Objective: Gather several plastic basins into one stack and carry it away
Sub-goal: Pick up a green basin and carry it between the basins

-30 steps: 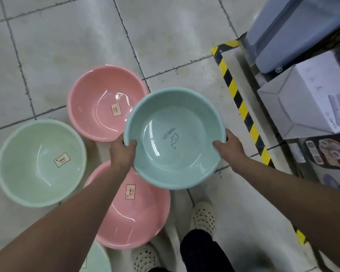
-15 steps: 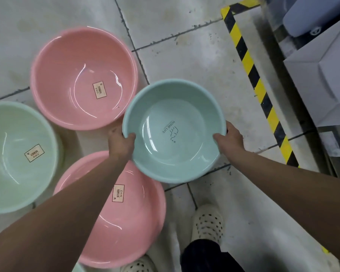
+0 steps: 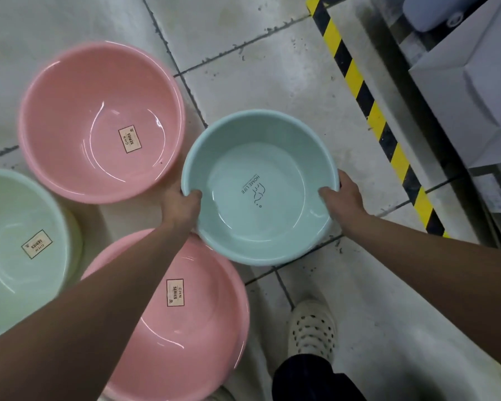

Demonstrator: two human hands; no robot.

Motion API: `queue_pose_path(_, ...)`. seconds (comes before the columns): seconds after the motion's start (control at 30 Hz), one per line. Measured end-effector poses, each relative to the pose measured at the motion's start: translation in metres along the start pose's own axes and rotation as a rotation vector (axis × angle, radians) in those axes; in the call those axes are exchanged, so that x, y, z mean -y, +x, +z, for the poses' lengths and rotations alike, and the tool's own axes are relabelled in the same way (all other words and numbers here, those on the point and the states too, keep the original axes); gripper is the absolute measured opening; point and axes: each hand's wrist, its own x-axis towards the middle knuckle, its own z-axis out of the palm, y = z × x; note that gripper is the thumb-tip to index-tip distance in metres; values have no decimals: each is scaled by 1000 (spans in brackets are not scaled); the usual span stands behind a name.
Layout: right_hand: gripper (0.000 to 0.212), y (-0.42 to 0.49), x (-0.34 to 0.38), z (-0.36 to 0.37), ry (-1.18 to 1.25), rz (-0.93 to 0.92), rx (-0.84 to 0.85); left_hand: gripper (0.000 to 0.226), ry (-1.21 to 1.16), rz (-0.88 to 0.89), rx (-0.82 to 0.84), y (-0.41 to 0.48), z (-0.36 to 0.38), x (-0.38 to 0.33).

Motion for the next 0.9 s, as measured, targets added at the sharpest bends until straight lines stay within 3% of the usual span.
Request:
queue_pose_path(0.2,40,-28,18,-33,78,26,-50,22,-68,-67,12,-24,-7,-37)
queue_pose_path(0.5,46,-128,26,-122,124,105,-96,24,90,103,156,-123,-16,-88)
queue_pose_path(0.7,43,-226,-40,-183,227,196,-212,18,290,250,331,-200,10,-94)
queue_pose_path(0.9,42,-312,-134,-215,216,351,-364,27,402,289,531,-274,64,-73)
